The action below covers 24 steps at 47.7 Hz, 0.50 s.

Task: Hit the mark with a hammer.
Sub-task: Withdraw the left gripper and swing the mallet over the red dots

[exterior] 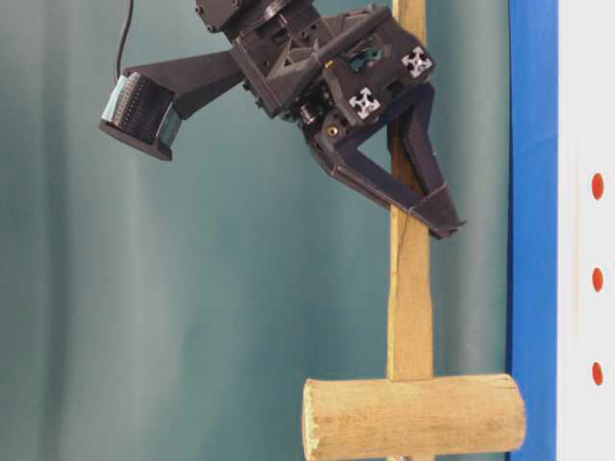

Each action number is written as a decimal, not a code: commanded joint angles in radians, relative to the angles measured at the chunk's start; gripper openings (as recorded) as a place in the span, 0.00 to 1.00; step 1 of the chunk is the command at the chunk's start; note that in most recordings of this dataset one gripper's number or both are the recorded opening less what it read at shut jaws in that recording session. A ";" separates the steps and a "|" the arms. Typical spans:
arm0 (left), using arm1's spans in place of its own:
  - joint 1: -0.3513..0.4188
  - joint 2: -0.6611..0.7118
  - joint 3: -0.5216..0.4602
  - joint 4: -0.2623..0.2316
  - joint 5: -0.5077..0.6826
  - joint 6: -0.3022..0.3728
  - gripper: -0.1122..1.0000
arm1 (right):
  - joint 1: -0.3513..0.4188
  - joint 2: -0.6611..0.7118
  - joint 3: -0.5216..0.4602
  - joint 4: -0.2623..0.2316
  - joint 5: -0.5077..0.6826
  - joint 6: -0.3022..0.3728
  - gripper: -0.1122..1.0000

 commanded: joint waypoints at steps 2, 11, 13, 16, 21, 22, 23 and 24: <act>0.003 0.018 -0.011 -0.002 -0.003 -0.002 0.83 | -0.037 -0.028 -0.012 0.003 -0.017 0.000 0.12; 0.003 0.021 -0.008 -0.002 -0.003 -0.002 0.83 | -0.094 -0.028 -0.012 0.003 -0.015 0.000 0.12; 0.005 0.020 -0.009 -0.002 -0.003 -0.002 0.83 | -0.103 -0.025 -0.014 0.003 -0.014 0.000 0.12; 0.003 0.020 -0.009 -0.002 -0.003 -0.002 0.83 | -0.104 -0.021 -0.015 0.003 -0.012 -0.002 0.12; 0.003 0.020 -0.009 -0.002 -0.003 -0.002 0.83 | -0.104 -0.018 -0.018 0.003 -0.009 -0.002 0.12; 0.003 0.020 -0.008 -0.002 -0.005 0.000 0.83 | -0.104 -0.018 -0.018 0.003 -0.008 -0.002 0.12; 0.003 0.021 -0.009 -0.002 -0.005 0.000 0.82 | -0.104 -0.017 -0.017 0.003 -0.008 -0.002 0.12; 0.003 0.021 -0.008 -0.002 -0.003 0.000 0.83 | -0.104 -0.017 -0.018 0.003 -0.006 -0.002 0.12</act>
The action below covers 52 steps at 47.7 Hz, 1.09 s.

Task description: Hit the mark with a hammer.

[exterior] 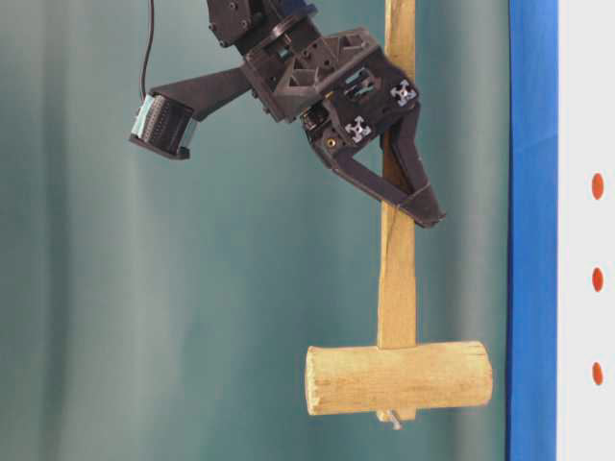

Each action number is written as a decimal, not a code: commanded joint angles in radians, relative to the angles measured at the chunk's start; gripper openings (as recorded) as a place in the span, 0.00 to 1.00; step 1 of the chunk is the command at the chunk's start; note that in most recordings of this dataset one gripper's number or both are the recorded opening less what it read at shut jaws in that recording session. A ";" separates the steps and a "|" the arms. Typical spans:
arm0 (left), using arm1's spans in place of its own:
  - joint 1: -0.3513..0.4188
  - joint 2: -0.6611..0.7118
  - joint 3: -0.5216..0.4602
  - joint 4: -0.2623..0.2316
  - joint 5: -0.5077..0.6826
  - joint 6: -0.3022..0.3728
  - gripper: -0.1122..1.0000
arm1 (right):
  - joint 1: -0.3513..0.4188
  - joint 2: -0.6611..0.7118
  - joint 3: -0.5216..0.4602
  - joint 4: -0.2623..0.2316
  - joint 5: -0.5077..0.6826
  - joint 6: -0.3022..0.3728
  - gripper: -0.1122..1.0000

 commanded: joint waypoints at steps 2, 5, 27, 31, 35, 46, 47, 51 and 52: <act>0.003 0.009 -0.011 0.000 -0.005 0.000 0.83 | -0.002 -0.017 -0.018 0.002 -0.005 -0.002 0.12; 0.003 0.009 -0.011 -0.002 -0.005 0.000 0.83 | 0.002 -0.015 -0.018 0.002 -0.005 -0.002 0.12; 0.003 0.011 -0.009 -0.002 -0.005 0.000 0.83 | 0.037 0.097 -0.023 0.048 -0.005 0.003 0.12; 0.003 0.009 -0.009 -0.002 -0.006 0.000 0.83 | 0.037 0.143 -0.015 0.091 -0.006 0.002 0.12; 0.005 0.009 -0.009 -0.002 -0.006 0.000 0.83 | 0.037 0.152 -0.008 0.106 -0.012 0.002 0.12; 0.003 0.009 -0.009 -0.002 -0.006 -0.002 0.83 | 0.038 0.097 -0.005 0.103 -0.020 -0.012 0.12; 0.003 0.011 -0.009 -0.002 -0.006 -0.002 0.83 | 0.038 0.087 -0.003 0.103 -0.021 -0.012 0.12; 0.003 0.009 -0.009 -0.002 -0.006 -0.002 0.83 | 0.040 0.040 0.006 0.097 -0.020 -0.015 0.12; 0.003 0.011 -0.009 -0.002 -0.006 -0.002 0.83 | 0.040 0.026 0.009 0.094 -0.021 -0.015 0.12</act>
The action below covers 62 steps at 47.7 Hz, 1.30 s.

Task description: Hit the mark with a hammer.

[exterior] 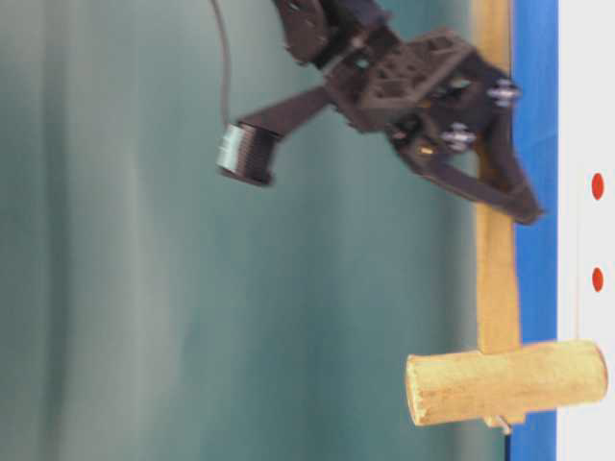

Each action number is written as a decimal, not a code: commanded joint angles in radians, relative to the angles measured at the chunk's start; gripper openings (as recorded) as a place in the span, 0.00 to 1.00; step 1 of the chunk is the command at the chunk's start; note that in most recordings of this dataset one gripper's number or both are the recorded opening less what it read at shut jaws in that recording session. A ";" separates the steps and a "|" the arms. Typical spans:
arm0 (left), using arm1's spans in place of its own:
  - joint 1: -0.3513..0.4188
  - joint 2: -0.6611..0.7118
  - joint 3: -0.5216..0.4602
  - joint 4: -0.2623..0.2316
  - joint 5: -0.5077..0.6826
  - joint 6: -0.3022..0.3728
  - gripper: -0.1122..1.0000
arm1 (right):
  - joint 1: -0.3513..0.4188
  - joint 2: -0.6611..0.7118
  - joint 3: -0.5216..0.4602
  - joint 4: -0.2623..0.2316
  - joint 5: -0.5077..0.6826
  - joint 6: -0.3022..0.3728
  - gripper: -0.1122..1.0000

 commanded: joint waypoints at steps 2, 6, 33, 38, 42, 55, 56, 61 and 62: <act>0.002 0.011 -0.009 -0.002 -0.006 -0.002 0.83 | 0.000 -0.110 0.014 -0.014 -0.012 -0.003 0.12; 0.002 0.011 -0.009 -0.002 -0.006 -0.002 0.83 | 0.000 -0.172 0.049 -0.020 -0.014 -0.003 0.12; 0.003 0.011 -0.008 -0.002 -0.014 -0.002 0.83 | 0.011 -0.279 0.178 -0.015 -0.069 0.009 0.12; 0.002 0.009 -0.008 -0.002 -0.014 0.000 0.83 | 0.014 -0.212 0.179 -0.002 -0.061 0.014 0.12; 0.002 0.011 -0.008 -0.002 -0.014 0.000 0.83 | 0.014 -0.141 0.176 0.018 -0.035 0.015 0.12; 0.002 0.009 -0.008 -0.002 -0.014 -0.002 0.83 | 0.014 -0.121 0.170 0.040 -0.029 0.009 0.12; 0.002 0.009 -0.008 -0.002 -0.014 -0.002 0.83 | 0.014 -0.130 0.172 0.038 -0.032 0.008 0.12; 0.002 0.011 -0.008 -0.002 -0.012 -0.002 0.83 | 0.014 -0.190 0.186 0.037 -0.031 0.002 0.12; 0.002 0.009 -0.008 -0.002 -0.012 -0.002 0.83 | 0.014 -0.206 0.190 0.035 -0.031 0.000 0.12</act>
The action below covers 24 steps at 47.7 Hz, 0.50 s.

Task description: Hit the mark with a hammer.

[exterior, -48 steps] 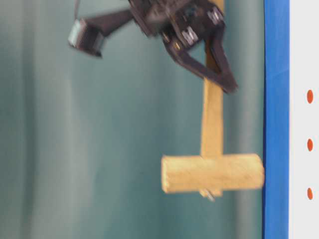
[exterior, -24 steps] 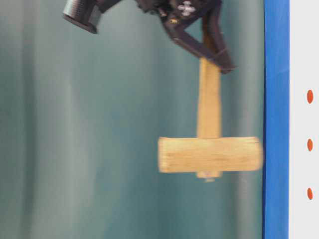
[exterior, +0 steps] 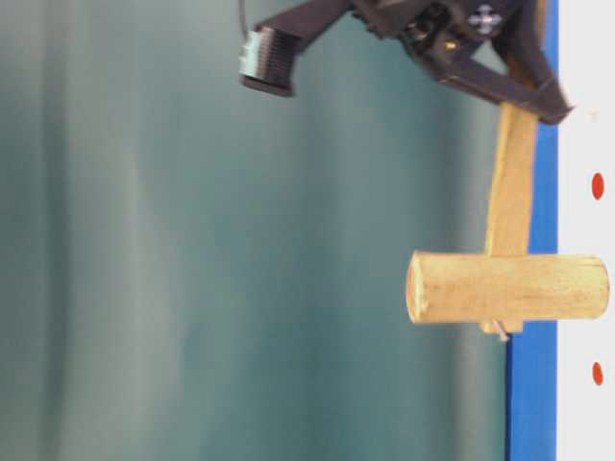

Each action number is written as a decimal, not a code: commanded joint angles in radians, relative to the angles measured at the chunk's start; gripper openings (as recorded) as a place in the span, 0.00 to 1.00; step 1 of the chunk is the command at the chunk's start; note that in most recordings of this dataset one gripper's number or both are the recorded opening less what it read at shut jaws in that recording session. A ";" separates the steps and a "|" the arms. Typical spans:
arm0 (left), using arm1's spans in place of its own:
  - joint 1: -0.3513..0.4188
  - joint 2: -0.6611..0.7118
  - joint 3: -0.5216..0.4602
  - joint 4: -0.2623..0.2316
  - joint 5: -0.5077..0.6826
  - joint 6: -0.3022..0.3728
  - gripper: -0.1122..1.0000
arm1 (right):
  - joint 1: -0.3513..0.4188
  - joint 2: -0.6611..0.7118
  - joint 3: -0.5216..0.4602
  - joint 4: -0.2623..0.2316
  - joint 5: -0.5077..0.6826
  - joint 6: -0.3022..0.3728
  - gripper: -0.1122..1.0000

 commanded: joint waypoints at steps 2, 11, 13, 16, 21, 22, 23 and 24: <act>0.002 0.009 -0.009 -0.002 -0.008 -0.003 0.83 | 0.003 -0.100 0.011 -0.003 -0.009 -0.005 0.12; 0.002 0.009 -0.009 -0.002 -0.006 -0.002 0.83 | 0.003 -0.278 0.112 -0.008 -0.021 -0.003 0.12; 0.002 0.009 -0.009 -0.002 -0.008 -0.003 0.83 | 0.003 -0.313 0.135 -0.008 -0.025 -0.002 0.12; 0.003 0.009 -0.009 -0.002 -0.009 -0.002 0.83 | 0.003 -0.357 0.166 -0.006 -0.029 0.000 0.12; 0.002 0.011 -0.009 -0.002 -0.009 -0.002 0.83 | 0.003 -0.403 0.195 -0.008 -0.029 0.002 0.12; 0.002 0.011 -0.009 -0.002 -0.009 -0.002 0.83 | 0.003 -0.405 0.198 -0.008 -0.028 0.002 0.12; 0.002 0.009 -0.009 -0.002 -0.009 -0.002 0.83 | 0.003 -0.405 0.198 -0.008 -0.029 0.002 0.12; 0.002 0.011 -0.009 -0.002 -0.009 -0.002 0.83 | 0.003 -0.403 0.198 -0.008 -0.028 0.002 0.12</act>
